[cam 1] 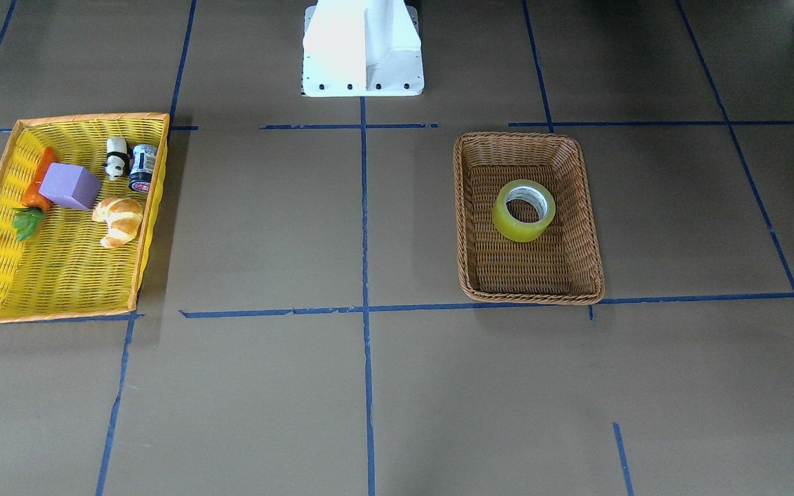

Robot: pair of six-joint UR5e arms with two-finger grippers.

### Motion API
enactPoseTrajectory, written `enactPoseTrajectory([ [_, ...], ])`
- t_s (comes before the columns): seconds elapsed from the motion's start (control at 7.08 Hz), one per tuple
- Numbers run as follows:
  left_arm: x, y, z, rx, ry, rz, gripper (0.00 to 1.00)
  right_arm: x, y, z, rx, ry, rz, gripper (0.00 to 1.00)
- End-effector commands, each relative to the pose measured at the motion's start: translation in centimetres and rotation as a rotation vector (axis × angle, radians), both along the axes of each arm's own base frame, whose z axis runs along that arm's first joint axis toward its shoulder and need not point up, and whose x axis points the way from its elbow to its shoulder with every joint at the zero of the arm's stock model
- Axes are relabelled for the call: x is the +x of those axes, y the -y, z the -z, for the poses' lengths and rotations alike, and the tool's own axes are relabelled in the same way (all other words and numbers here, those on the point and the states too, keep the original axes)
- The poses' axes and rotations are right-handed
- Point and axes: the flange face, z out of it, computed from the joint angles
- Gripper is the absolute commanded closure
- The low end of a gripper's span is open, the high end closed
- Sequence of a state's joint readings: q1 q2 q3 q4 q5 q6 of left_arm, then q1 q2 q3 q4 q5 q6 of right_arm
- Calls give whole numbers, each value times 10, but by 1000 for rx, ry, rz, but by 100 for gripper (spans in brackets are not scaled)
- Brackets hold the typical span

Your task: Move tape to another basket

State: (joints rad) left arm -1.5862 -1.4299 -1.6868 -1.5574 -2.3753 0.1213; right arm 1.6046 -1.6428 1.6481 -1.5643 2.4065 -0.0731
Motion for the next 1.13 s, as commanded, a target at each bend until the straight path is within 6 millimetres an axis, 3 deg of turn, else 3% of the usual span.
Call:
enactPoseTrajectory([
  [0.0,-1,2,-5,12,11,-18,0,0,0,3,7,-1,0,0],
  [0.28,0,8,-3,5,11,-23,0,0,0,3,7,-1,0,0],
  [0.56,-12,26,12,-4,7,-40,0,0,0,3,8,-2,0,0],
  [0.99,-17,35,10,-18,1,-21,0,1,-1,0,1,-10,0,0],
])
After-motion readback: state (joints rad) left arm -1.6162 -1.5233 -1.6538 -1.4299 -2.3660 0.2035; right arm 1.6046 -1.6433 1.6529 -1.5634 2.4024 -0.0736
